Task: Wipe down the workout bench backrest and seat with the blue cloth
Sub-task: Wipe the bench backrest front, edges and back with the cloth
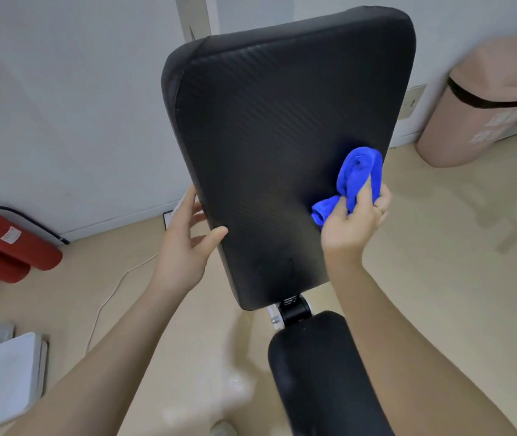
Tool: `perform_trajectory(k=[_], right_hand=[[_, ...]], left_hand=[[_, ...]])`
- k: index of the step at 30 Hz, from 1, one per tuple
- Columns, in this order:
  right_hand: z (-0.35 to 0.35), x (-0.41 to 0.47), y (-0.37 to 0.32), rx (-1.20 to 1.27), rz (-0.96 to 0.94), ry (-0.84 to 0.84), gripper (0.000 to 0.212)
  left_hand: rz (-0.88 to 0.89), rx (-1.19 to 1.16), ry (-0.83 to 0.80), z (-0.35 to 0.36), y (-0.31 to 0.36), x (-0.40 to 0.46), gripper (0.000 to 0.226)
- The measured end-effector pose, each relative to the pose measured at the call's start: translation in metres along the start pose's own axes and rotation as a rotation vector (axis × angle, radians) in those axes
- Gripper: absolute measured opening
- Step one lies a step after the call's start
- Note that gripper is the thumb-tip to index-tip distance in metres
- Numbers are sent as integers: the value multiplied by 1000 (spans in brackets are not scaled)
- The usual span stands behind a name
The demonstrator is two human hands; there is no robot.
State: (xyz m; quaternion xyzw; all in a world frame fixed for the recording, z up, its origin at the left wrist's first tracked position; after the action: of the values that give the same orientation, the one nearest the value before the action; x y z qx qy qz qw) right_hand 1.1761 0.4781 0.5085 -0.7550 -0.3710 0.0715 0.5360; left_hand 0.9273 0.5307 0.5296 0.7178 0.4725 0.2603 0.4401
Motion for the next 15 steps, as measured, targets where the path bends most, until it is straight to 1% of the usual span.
perform_trajectory(k=[1, 2, 3, 4, 6, 8, 10, 11, 13, 14, 15], right_hand=[[7, -6, 1, 49, 88, 27, 54], [14, -16, -1, 58, 125, 39, 54], [21, -28, -4, 38, 97, 39, 54], [28, -44, -7, -19, 25, 17, 53], [49, -81, -8, -186, -130, -114, 56], [69, -119, -5, -336, -248, -281, 70], [78, -142, 2, -421, -330, -395, 84], [77, -142, 5, -433, -353, -438, 85], [67, -123, 9, -342, -345, -477, 69], [58, -108, 11, -348, -351, -458, 61], [47, -91, 8, -349, -341, -406, 58]], left_hand=[[3, 6, 3, -1, 0, 0, 63], [2, 5, 1, 0, -2, 0, 64], [0, -3, -2, -1, -3, 0, 64], [-3, -16, -7, -2, -5, 1, 63], [-9, -50, -9, -5, -11, 3, 61], [-29, -79, -10, -5, -20, 5, 54], [-70, -98, 11, 0, -31, 3, 51], [-86, -110, 17, 3, -37, 1, 53], [-89, -115, -8, 14, -45, -3, 59], [-89, -101, -28, 19, -49, -5, 61], [-90, -87, -41, 22, -51, -6, 62]])
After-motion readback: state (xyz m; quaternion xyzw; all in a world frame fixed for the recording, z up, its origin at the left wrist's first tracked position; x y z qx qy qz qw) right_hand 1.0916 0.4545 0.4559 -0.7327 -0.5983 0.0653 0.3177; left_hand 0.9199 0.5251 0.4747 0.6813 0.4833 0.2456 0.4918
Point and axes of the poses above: each hand's wrist, its own x-axis towards the middle knuckle, its own z-axis out of the palm, y = z × x, the point moved 7 cm from there along x, towards the middle knuckle, and after that the axes turned 13 degrees about -y, right-handed, at the moved point
